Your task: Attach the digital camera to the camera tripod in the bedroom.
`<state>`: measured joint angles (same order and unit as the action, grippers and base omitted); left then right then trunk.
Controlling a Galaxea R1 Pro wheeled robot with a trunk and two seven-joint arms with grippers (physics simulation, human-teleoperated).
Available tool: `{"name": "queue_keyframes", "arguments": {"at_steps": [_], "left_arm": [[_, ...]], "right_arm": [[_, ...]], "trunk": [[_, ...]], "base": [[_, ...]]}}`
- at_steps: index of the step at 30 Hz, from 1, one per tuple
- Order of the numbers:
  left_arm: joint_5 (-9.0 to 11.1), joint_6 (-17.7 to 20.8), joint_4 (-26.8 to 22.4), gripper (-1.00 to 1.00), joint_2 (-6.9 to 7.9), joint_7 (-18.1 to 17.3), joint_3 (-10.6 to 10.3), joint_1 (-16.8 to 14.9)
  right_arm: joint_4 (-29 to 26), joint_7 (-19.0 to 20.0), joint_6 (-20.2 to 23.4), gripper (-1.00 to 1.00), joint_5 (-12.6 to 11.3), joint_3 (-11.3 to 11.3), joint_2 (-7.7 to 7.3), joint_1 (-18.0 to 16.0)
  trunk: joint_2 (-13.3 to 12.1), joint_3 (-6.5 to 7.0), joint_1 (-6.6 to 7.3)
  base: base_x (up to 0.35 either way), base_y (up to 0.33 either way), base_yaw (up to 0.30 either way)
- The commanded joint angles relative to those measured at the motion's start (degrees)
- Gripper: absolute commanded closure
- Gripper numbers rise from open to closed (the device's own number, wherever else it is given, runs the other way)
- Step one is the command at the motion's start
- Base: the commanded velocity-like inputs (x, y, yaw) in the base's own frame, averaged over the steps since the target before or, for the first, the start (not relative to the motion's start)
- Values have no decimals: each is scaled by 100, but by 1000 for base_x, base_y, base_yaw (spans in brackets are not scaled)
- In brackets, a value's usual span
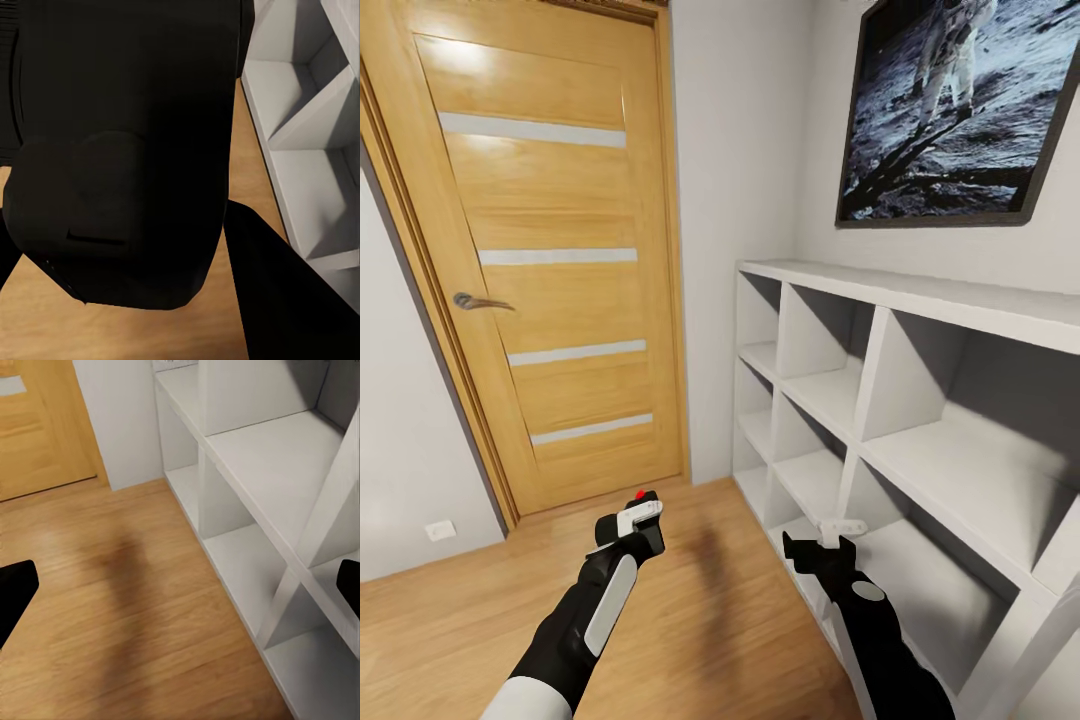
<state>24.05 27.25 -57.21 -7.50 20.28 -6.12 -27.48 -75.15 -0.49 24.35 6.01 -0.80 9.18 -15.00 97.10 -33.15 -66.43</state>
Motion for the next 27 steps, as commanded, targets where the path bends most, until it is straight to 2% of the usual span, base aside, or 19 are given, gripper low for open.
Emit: {"name": "queue_keyframes", "arguments": {"at_steps": [1, 12, 27], "left_arm": [[46, -2, -9, 100, 3, 46, -13, -3], [63, -301, -9, 100, 3, 48, -21, -3], [67, -316, 42, 100, 3, 46, -14, -3]], "right_arm": [[-8, 11, 34, -100, 59, -6, 4, -3], [-17, 14, 59, -100, 58, -24, 4, -3], [-15, 14, 79, -100, 58, -21, 3, -3]], "trunk": [[-38, 12, 23], [-479, 210, 265], [-1081, 479, 594]], "base": [[0, 0, 0], [0, 0, 0], [0, 0, 0]]}}
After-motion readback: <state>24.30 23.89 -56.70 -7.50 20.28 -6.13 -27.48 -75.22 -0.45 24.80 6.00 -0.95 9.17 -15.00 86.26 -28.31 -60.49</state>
